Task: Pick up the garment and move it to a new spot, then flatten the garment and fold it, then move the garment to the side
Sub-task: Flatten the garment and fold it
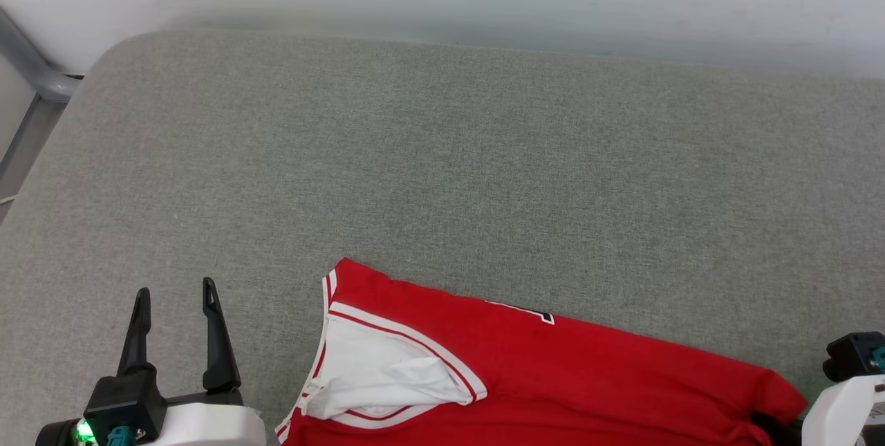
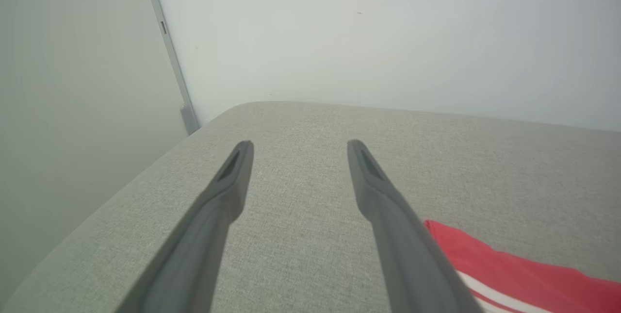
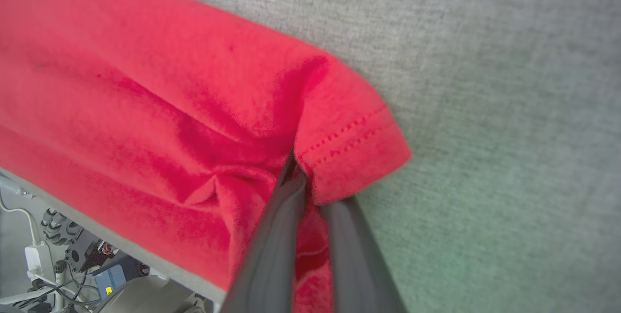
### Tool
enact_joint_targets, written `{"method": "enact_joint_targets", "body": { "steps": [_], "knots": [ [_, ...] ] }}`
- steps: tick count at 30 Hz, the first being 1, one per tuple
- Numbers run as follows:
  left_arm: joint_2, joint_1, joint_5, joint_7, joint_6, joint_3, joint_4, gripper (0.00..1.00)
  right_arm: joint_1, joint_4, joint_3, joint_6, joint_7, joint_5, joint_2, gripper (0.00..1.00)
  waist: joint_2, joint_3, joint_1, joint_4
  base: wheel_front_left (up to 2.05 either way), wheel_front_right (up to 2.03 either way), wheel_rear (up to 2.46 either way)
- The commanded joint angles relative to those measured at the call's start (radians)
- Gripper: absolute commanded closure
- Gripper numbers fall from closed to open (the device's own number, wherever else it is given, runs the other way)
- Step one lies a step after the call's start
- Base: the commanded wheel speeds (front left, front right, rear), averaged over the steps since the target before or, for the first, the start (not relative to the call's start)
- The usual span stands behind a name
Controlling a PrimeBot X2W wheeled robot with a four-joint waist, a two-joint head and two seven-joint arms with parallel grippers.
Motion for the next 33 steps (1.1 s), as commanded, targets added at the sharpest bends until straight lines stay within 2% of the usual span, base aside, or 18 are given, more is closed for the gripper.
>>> {"method": "enact_joint_targets", "body": {
  "steps": [1,6,7,10,15,20,23,28,33],
  "knots": [
    [-0.018,0.007,0.023,-0.007,-0.023,0.019,0.004,0.00,0.006,0.030,0.043,0.006,-0.006,0.008,0.040,1.00,-0.0001,-0.002,0.0001,-0.003,0.00,0.00,0.00],
    [-0.068,0.025,0.096,-0.007,-0.085,0.071,0.017,0.00,-0.031,0.033,-0.003,0.004,-0.058,0.025,-0.004,1.00,-0.0001,-0.011,0.0001,-0.009,0.00,0.00,0.00],
    [-0.086,0.025,0.118,-0.007,-0.101,0.085,0.020,0.00,-0.038,0.036,-0.029,0.004,-0.067,0.033,-0.029,1.00,-0.0001,-0.015,0.0001,-0.011,0.00,0.00,0.00],
    [-0.106,0.027,0.147,-0.007,-0.125,0.099,0.025,0.00,-0.039,0.042,-0.066,0.004,-0.073,0.039,-0.061,1.00,-0.0001,-0.019,0.0001,-0.013,0.00,0.00,0.00],
    [-0.129,0.023,0.186,-0.007,-0.152,0.117,0.028,0.00,-0.047,0.062,-0.130,0.004,-0.069,0.028,-0.117,1.00,-0.0001,-0.022,0.0001,-0.013,0.00,0.00,0.00],
    [-0.142,0.021,0.224,-0.007,-0.170,0.117,0.032,0.00,-0.040,0.145,-0.197,0.004,-0.060,-0.023,-0.165,1.00,-0.0001,-0.025,0.0001,-0.009,0.00,0.00,0.00],
    [-0.149,0.023,0.235,-0.007,-0.175,0.116,0.035,0.00,-0.030,0.158,-0.218,0.004,-0.066,-0.020,-0.152,1.00,-0.0001,-0.031,0.0001,-0.007,0.00,0.00,0.00],
    [-0.158,0.039,0.239,-0.007,-0.184,0.119,0.041,0.00,0.018,0.075,-0.237,0.005,-0.067,0.000,-0.137,1.00,-0.0001,-0.049,0.0001,-0.004,0.00,0.00,0.00],
    [-0.159,0.048,0.241,-0.007,-0.188,0.132,0.044,0.00,0.087,-0.121,-0.249,0.005,-0.039,0.028,-0.110,1.00,-0.0001,-0.062,0.0001,-0.009,0.00,0.00,0.00]
  ]
}}
